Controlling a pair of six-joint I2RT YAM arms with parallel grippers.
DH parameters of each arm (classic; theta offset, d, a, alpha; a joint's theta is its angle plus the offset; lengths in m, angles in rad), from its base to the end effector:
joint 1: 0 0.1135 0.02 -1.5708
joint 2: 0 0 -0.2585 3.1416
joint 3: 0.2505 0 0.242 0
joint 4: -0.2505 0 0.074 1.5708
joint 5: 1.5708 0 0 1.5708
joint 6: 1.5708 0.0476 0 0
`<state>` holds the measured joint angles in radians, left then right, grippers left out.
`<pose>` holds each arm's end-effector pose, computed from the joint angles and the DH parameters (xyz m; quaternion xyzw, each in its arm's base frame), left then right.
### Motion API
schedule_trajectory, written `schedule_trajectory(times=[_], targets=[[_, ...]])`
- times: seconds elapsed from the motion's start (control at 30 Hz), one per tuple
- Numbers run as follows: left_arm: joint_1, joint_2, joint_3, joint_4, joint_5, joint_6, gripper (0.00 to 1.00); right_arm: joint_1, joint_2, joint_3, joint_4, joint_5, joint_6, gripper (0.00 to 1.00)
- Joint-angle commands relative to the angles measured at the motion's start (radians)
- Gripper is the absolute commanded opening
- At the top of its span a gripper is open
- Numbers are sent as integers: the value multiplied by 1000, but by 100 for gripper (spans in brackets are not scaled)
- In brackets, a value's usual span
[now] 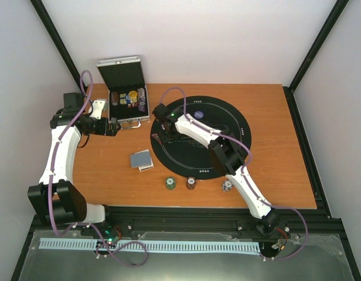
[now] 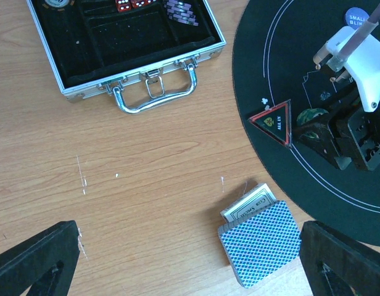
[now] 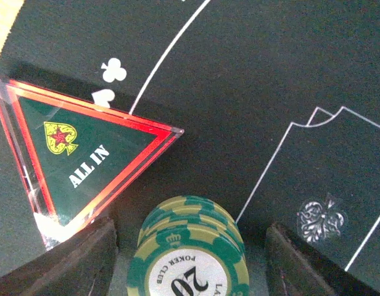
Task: Distribute texas hold em gaming equipment
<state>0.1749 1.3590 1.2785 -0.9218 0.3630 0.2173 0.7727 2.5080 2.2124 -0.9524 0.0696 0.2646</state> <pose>0.2668 0.0300 0.3073 0.0706 0.9428 -0.1162 0.3043 0.3665 0.3527 0.1404 -0.2425 0.9562 0.0498 0.1565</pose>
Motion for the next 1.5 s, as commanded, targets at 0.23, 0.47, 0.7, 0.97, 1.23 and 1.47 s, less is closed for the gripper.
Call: schedule_trajectory(times=[0.23, 0.47, 0.7, 0.97, 1.23, 1.47], targets=[[10, -22, 71, -48, 35, 16, 100, 1, -181, -15, -111, 77, 6, 71], [10, -76, 18, -61, 76, 63, 100, 152, -467, -384, -46, 140, 81, 90], [11, -128, -77, -40, 42, 64, 100, 312, -611, -662, 48, 89, 198, 94], [11, -174, -111, -48, 44, 63, 100, 391, -575, -711, 73, 60, 228, 94], [11, -176, -91, -59, 49, 62, 100, 398, -542, -716, 80, 44, 223, 86], [10, -173, -85, -61, 46, 60, 100, 407, -525, -743, 91, 35, 231, 72]])
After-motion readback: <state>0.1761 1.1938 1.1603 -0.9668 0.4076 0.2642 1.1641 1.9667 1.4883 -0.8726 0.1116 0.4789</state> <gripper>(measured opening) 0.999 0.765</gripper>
